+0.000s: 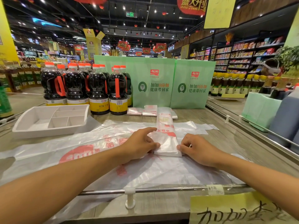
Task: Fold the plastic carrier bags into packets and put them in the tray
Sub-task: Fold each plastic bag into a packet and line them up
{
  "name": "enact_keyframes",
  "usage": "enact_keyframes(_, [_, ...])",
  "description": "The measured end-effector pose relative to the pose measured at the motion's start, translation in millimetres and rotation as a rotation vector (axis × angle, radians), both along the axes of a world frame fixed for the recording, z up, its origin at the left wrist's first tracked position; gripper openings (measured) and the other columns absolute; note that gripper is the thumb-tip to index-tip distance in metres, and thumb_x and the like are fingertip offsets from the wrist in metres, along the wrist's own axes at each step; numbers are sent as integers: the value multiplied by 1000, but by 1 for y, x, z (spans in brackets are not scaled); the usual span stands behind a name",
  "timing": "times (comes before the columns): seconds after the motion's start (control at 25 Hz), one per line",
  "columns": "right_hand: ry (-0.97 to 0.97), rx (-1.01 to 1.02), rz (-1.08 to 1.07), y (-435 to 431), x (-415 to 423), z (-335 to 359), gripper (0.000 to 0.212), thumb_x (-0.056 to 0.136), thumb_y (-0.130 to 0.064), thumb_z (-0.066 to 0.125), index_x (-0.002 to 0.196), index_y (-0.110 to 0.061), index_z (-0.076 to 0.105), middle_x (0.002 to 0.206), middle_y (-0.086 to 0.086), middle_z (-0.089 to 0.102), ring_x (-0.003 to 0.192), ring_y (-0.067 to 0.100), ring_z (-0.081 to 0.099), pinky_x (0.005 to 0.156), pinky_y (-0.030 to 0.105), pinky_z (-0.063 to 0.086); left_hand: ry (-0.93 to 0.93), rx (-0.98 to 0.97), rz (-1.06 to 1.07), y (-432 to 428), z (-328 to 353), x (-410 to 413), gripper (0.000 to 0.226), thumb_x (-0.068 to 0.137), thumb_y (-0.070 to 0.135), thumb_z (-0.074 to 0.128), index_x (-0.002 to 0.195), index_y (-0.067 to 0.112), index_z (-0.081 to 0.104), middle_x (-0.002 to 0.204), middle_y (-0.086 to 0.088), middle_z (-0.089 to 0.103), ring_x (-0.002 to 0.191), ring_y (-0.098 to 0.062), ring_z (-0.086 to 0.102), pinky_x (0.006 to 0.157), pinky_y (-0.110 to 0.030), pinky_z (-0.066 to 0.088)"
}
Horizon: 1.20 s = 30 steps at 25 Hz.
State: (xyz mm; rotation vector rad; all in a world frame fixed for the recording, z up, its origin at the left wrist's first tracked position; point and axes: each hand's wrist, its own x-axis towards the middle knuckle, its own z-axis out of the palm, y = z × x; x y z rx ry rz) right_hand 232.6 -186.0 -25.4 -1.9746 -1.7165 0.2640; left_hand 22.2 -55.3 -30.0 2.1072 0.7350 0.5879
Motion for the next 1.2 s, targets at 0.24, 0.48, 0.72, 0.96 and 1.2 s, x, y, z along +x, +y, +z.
enact_keyframes(0.24, [-47, 12, 3, -1, -2, -3, 38, 96, -25, 61, 76, 7, 62, 87, 24, 65, 71, 34, 58, 73, 47, 49, 157, 263, -45, 1, -7, 6, 69, 101, 30, 61, 160, 23, 26, 82, 11, 63, 76, -2, 56, 73, -20, 42])
enact_keyframes(0.48, [-101, 26, -29, 1, -1, -4, 36, 94, -23, 61, 71, 4, 63, 85, 25, 64, 79, 38, 61, 72, 48, 49, 389, 520, -69, 2, -7, 7, 54, 106, 50, 38, 156, 30, 36, 134, 2, 48, 125, -21, 40, 110, -44, 31])
enact_keyframes(0.72, [-209, 32, -55, -3, 4, -7, 23, 93, -44, 67, 108, -28, 59, 106, -10, 57, 92, 9, 55, 84, 34, 50, 590, 544, -111, 4, -9, 4, 56, 104, 63, 23, 156, 44, 26, 160, 5, 22, 148, -21, 18, 120, -50, 12])
enact_keyframes(0.96, [-363, -135, 91, -3, 13, -9, 50, 105, -49, 42, 154, -40, 39, 160, -15, 30, 145, 13, 29, 119, 42, 28, 798, 584, -202, 12, -2, 7, 66, 102, 68, 18, 161, 42, 3, 171, 7, 0, 156, -21, 1, 124, -53, 3])
enact_keyframes(1.2, [-368, -324, 129, -5, 21, -3, 61, 105, -59, 31, 161, -42, 14, 170, -15, 6, 156, 13, 3, 127, 43, 8, 843, 542, -265, 28, -3, 5, 77, 89, 83, 17, 157, 53, -5, 169, 16, -11, 156, -14, -10, 122, -58, -8])
